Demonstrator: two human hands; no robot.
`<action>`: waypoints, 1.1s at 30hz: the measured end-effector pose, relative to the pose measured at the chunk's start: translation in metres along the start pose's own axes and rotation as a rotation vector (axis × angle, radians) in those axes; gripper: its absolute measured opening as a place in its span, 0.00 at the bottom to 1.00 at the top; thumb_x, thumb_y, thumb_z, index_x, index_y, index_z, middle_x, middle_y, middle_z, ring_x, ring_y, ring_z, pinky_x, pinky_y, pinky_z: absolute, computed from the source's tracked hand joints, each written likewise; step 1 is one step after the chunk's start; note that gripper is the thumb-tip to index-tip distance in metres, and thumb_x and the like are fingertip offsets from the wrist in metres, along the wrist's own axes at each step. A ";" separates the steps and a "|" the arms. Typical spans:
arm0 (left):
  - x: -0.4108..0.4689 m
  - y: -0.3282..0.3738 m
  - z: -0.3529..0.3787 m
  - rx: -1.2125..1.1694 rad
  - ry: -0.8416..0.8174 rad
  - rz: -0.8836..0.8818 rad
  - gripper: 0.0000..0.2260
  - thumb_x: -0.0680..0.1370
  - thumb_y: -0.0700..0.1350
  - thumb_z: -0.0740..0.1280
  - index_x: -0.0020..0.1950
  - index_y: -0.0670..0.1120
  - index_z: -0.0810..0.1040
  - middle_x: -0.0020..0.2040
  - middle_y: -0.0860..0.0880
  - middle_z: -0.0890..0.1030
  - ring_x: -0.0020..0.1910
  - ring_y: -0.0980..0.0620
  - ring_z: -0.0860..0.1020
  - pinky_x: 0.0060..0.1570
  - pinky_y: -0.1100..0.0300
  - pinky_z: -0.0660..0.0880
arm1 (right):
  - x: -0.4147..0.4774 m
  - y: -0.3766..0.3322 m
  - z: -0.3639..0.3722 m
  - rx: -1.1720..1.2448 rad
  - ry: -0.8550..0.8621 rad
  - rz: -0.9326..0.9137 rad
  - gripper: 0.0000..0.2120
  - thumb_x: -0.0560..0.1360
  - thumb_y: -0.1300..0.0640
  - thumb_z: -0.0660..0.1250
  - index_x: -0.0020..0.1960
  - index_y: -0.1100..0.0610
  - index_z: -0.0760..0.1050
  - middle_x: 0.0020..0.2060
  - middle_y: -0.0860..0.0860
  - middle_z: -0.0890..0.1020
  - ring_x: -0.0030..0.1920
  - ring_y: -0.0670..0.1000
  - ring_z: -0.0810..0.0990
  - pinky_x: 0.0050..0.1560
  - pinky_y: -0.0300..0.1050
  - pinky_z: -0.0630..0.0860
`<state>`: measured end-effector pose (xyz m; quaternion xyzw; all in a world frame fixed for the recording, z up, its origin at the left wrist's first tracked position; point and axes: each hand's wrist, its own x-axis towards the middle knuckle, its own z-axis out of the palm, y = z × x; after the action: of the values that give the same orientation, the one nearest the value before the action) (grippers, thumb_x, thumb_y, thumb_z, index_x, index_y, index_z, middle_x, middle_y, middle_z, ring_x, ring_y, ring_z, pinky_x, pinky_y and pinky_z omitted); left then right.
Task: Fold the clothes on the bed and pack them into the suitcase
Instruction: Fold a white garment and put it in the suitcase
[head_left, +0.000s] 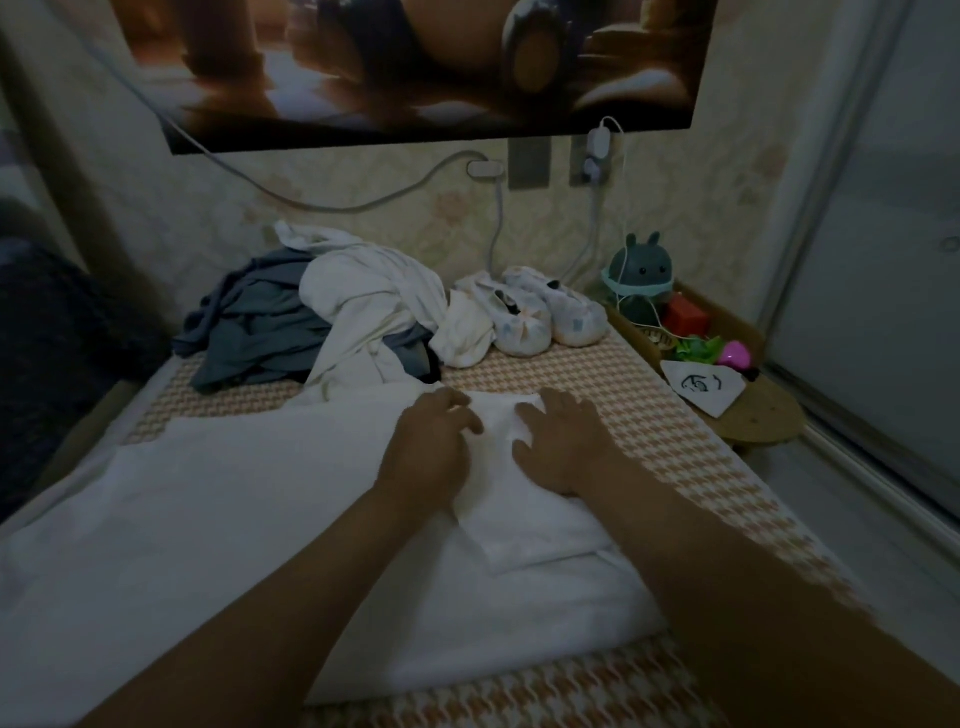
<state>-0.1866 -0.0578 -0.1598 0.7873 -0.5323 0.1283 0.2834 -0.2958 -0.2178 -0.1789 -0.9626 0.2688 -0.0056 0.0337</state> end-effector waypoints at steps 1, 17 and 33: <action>-0.002 0.004 0.003 0.017 -0.035 0.053 0.15 0.74 0.42 0.59 0.54 0.46 0.82 0.61 0.44 0.78 0.59 0.44 0.76 0.58 0.55 0.69 | 0.002 0.000 0.004 0.025 -0.028 -0.021 0.33 0.78 0.35 0.45 0.79 0.49 0.47 0.78 0.56 0.45 0.78 0.57 0.44 0.76 0.58 0.42; -0.050 -0.034 -0.053 0.285 -0.468 -0.217 0.24 0.82 0.54 0.54 0.78 0.51 0.56 0.77 0.49 0.58 0.75 0.48 0.57 0.71 0.51 0.57 | -0.014 -0.080 -0.013 -0.031 -0.186 -0.112 0.34 0.79 0.34 0.44 0.79 0.50 0.45 0.79 0.55 0.45 0.78 0.57 0.46 0.75 0.60 0.45; -0.218 -0.215 -0.226 0.129 -0.157 -0.890 0.24 0.79 0.48 0.61 0.74 0.46 0.61 0.72 0.42 0.62 0.71 0.40 0.61 0.68 0.49 0.64 | -0.005 -0.385 -0.015 0.220 -0.099 -0.626 0.21 0.82 0.50 0.57 0.73 0.51 0.65 0.73 0.50 0.67 0.71 0.51 0.67 0.72 0.46 0.60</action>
<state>-0.0558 0.2995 -0.1536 0.9628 -0.1529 -0.0331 0.2204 -0.1017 0.1123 -0.1378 -0.9881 -0.0441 0.0021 0.1472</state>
